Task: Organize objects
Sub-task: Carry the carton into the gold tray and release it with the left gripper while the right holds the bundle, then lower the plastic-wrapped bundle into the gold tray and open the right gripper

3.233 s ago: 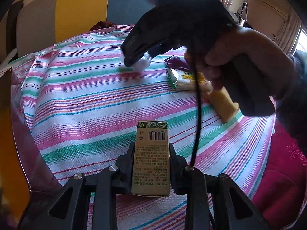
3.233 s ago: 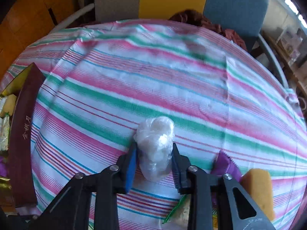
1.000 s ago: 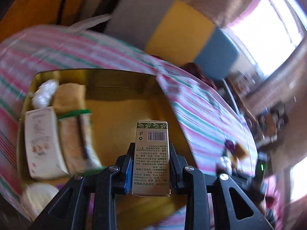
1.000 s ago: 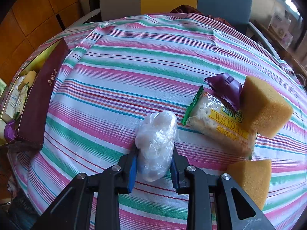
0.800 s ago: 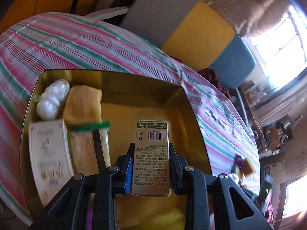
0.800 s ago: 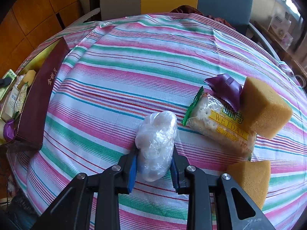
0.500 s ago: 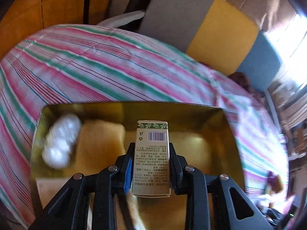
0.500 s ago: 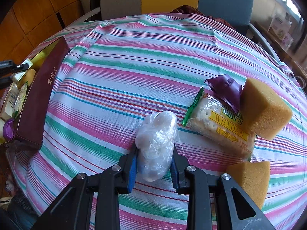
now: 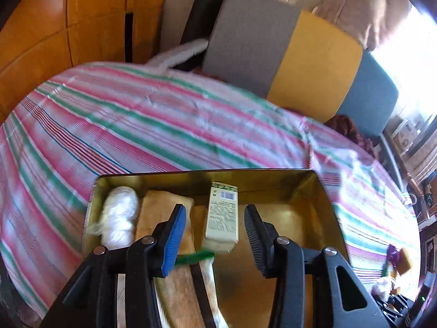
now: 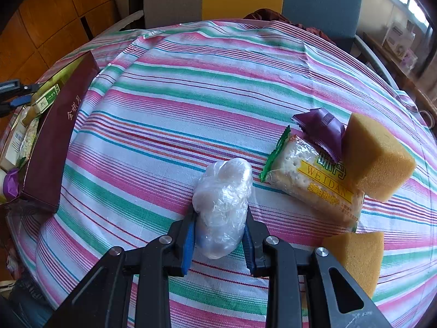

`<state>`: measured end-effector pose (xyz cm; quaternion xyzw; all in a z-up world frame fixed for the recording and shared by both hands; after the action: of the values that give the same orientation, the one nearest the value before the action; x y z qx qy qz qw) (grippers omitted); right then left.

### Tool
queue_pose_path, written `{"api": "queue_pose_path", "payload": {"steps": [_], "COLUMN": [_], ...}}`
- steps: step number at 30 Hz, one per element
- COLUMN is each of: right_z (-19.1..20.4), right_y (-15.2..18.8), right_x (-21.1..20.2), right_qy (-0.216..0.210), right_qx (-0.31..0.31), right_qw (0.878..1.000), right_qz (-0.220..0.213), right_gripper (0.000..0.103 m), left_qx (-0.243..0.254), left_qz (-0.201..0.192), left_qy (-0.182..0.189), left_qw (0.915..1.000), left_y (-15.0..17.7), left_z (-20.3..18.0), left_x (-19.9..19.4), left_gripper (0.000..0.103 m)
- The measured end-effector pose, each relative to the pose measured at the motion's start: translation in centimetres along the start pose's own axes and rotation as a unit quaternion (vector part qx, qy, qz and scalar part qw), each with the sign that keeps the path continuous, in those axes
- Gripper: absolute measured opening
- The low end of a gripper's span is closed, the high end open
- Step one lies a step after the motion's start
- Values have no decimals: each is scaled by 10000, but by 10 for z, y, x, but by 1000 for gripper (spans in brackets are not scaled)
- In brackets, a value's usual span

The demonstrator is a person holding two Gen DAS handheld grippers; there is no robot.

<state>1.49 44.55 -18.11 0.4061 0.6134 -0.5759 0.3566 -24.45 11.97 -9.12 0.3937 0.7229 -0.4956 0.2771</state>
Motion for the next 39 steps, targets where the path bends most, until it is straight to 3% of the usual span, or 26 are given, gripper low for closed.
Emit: {"api": "queue_pose_path", "payload": {"steps": [5,7,12,18,22,33,39], "right_z": [0,-1,-2,0,16,146,218], "right_y": [-1,-2,-2,-6,-24,-113,-141], "right_x": [0,-1,-2,-6,-29,-87,-73], "right_qy": [78,226,292,298,153,-732,-1262], "right_qx": [-38,-121,-106,81,189,-749,-1177], "right_qw": [10000,9997,9995,9995,9991,9872,9790], "right_qz": [-20,-50,-44,10,-338,-1205,-1086], "right_gripper": [29,29,29,29,29,30,30], "left_qx": [107,384,559,707,796,581,475], "left_qz": [-157,-307,-524,-758,-893,-882,-818], "left_qy": [192,300,302,366,304,311,342], "left_qw": [9996,9983,9966,9939,9924,9939,9949], "left_y": [26,39,61,73,74,72,71], "left_z": [4,0,6,13,19,43,54], "left_x": [-46,-66,-96,-118,-124,-122,-119], "left_gripper": [45,45,45,46,46,47,47]}}
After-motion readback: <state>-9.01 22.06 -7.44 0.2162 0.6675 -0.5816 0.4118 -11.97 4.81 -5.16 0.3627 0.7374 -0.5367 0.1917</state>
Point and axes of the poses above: each gripper's, at about its wrist camera, not at the fingertips, and x roughly the way its jaws point, z to its left, y to its underside, the point moved 9 cm from there along x, roughly the way its jaws point, and after that the axes turned 15 degrees about -x, right-handed, at the moved point
